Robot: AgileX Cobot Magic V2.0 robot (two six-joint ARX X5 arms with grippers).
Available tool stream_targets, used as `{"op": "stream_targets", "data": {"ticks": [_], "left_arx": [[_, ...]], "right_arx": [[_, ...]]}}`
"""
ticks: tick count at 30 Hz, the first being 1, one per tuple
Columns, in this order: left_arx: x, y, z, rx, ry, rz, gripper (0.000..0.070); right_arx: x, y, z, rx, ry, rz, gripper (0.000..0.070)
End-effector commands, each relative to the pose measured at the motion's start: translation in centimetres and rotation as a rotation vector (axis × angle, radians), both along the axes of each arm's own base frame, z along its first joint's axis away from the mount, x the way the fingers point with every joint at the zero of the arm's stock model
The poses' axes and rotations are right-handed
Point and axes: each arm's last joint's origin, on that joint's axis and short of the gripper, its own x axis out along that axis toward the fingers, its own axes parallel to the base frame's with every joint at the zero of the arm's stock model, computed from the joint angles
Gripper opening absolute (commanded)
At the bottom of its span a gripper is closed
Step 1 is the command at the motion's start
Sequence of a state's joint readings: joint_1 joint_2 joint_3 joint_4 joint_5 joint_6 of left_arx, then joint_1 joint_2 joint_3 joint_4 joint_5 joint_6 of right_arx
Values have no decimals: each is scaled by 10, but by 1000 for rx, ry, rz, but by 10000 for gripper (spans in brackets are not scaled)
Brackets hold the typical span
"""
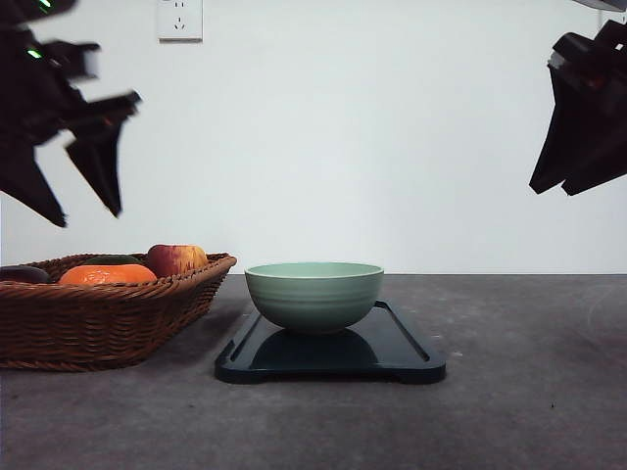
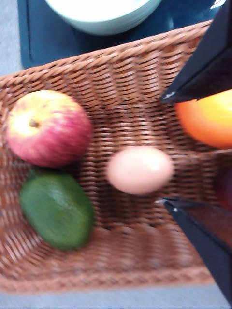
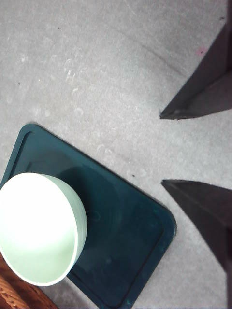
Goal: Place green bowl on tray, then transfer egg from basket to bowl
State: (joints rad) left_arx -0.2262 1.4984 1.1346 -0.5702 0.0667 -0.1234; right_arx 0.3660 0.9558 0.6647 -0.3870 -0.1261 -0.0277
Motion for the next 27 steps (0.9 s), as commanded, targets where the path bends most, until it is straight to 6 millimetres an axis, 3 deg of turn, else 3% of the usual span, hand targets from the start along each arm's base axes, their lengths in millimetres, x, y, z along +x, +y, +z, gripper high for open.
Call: {"op": "stream_targets", "data": {"ticks": [1,10,19,27], "left_arx": [[14,-5,0,9,-4,-4,391],[50,-12,-25,66,79,16,391],[59,-14,-51,100,152,23,391],[63,-15,-59,102,162,23,391]], "right_arx": [[1,1,2,-3,-15,4,244],[1,1,3,-1,-20,5,244],[2,2,4,4,-32,5,244],[2,2,4,4,-32,5,244]]}}
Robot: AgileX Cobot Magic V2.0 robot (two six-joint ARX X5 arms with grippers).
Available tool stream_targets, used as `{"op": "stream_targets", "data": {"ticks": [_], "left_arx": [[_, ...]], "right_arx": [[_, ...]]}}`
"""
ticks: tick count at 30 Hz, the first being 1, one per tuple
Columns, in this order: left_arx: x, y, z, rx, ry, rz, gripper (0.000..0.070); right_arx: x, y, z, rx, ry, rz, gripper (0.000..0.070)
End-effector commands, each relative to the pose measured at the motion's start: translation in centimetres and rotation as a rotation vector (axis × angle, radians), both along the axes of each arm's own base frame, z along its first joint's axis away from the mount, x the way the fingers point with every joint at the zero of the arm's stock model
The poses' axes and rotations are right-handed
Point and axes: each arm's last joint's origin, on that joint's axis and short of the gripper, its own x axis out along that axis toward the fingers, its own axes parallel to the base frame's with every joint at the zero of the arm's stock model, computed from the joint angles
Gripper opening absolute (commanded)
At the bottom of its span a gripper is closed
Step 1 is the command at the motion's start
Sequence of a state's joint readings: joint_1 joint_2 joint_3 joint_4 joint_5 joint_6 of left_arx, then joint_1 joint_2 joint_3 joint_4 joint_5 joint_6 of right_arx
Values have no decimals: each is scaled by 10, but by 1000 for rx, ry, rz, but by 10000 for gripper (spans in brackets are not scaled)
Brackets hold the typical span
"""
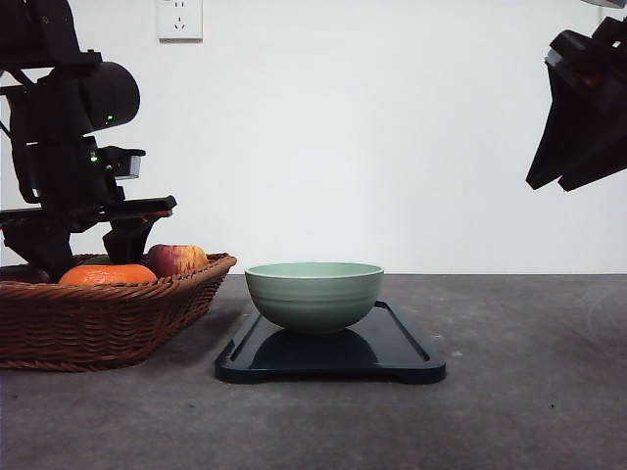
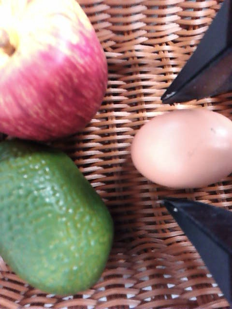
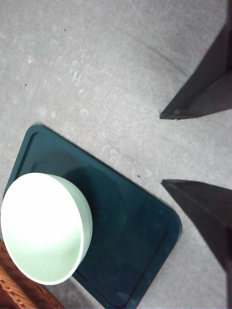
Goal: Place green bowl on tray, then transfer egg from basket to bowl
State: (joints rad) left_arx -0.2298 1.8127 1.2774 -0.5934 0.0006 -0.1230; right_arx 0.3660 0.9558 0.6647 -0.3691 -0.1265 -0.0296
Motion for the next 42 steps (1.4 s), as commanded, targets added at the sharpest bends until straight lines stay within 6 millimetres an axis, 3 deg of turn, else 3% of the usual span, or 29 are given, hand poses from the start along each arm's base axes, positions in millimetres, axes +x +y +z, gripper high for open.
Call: {"op": "stream_targets", "data": {"ticks": [1,11,16,26,38,42], "left_arx": [[7,-3,0,2,-15,-8,391],[8,-3,-4,3,-5,-8,384],[8,-3,-5,5,1,-8,255],[6,-2,0,2,-7,-5,258],[-24,2,58,-18,-98,-17,258],[-33,-5,77,-108,-160,-56,258]], "right_arx": [[1,1,2,-1,-15,4,244],[1,1,2,-1,-15,4,244],[1,1,2,-2,-15,3,244],[1,1,2,-3,-15,4,244],[1,1,2,-3,-13,4,244],[1,1,2,-2,-14,5,244]]}}
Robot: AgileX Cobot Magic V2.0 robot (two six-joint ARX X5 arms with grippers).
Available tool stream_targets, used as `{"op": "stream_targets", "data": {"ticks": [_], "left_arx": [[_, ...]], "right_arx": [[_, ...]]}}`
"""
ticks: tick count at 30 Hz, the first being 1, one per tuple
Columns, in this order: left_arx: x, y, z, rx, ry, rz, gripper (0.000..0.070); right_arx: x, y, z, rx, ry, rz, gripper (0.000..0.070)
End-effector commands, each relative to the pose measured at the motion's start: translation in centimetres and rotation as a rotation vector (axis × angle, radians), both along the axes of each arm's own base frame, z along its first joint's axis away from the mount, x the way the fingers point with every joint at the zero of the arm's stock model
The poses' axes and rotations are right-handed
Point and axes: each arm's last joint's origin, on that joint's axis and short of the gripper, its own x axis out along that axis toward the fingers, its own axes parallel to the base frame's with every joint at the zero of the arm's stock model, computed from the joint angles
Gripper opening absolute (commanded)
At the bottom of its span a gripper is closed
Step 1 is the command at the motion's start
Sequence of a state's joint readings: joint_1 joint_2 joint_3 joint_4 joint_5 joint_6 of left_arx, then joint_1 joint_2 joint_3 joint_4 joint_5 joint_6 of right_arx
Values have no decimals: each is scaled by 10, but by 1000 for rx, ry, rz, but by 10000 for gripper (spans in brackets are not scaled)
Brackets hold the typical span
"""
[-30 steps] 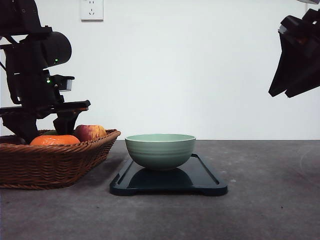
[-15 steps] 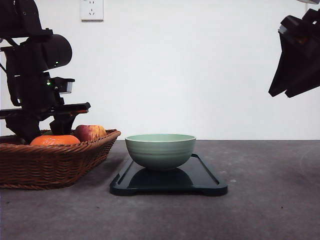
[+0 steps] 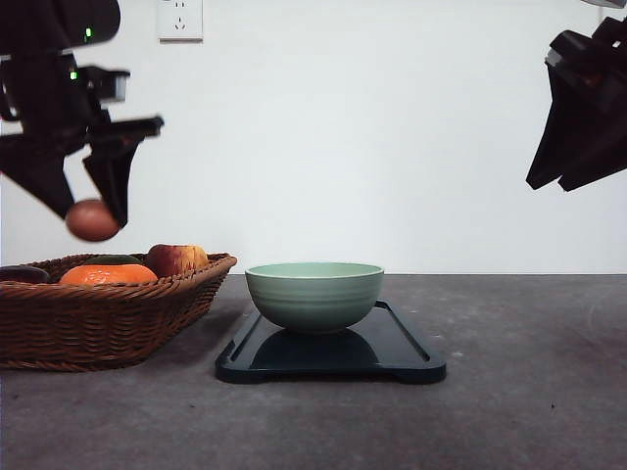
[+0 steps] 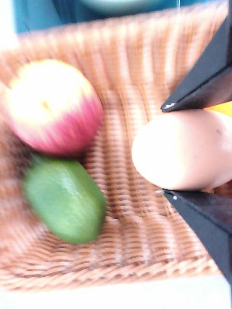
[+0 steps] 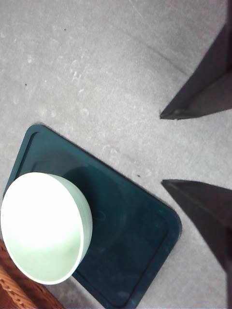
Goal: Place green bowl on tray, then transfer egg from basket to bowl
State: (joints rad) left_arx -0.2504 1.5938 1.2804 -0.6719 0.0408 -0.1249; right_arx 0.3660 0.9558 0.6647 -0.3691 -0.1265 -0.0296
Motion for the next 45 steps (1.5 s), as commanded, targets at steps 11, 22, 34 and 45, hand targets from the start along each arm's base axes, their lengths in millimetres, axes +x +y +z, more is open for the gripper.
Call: {"op": "stream_targets", "data": {"ticks": [11,22,34,45], "left_arx": [[-7,-78,33,-324,-235,-276,257],[-22,-138,19,-138,-381,-383,212],[1,-162,-44,-88,-275,-402,218],[11,-169,-79,-65,-220,-401,230]], "right_arx": [[2,1,3,1,-22,5,244],[1,1,3,4,-20,9,244],[1,1,3,5,-19,10,244],[1,2,3,6,-20,10,244]]}}
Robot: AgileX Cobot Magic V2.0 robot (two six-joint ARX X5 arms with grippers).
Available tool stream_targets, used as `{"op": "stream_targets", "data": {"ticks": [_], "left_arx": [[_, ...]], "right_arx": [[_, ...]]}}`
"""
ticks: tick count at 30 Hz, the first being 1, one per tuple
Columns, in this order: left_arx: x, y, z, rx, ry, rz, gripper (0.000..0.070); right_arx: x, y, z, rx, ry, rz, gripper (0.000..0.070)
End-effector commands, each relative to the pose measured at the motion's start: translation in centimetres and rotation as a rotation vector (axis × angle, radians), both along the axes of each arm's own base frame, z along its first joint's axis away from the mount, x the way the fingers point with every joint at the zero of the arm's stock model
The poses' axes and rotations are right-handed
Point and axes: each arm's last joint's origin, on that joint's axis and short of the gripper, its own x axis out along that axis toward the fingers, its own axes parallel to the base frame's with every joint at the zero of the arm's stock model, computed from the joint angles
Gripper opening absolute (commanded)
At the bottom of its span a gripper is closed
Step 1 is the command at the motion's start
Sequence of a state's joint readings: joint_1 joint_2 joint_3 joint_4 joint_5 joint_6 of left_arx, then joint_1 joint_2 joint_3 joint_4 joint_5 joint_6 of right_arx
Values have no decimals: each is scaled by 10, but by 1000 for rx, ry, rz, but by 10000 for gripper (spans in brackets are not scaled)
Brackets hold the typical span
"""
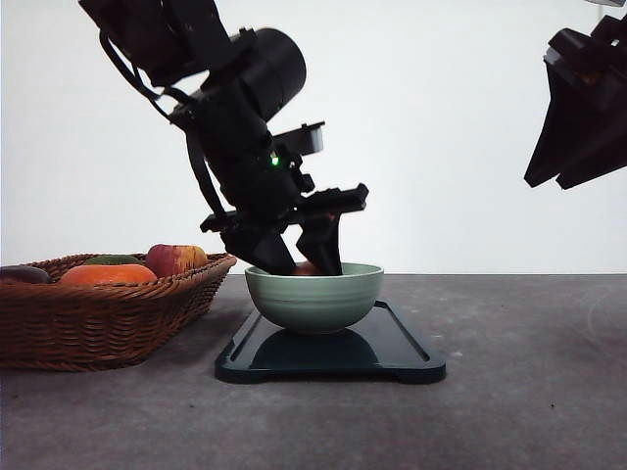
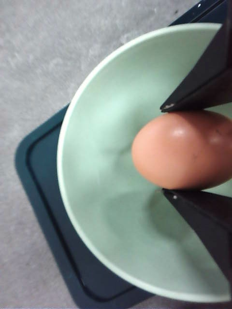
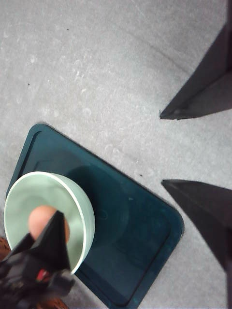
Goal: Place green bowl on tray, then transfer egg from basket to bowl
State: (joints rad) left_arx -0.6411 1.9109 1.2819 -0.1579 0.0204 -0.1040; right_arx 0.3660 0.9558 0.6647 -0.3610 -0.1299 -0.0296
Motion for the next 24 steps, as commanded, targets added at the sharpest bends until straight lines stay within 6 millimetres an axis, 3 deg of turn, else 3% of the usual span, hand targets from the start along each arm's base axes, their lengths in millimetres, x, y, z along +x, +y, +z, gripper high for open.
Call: {"op": "stream_targets", "data": {"ticks": [1,4,7,24], "left_arx": [[4,-7,0,-12,-29,-8,230],[6,-9,-1,-27,-45,-6,247],[7,-10,-1,-54,-48,12,312],[9,-11,-14,-40,-9,25,311]], "right_arx": [[1,1,2,1,-13,8,244],[1,1,2,1,-13,7,244],[1,1,2,1,-13,7,244],[1,1,3,4,-19,7,244]]}}
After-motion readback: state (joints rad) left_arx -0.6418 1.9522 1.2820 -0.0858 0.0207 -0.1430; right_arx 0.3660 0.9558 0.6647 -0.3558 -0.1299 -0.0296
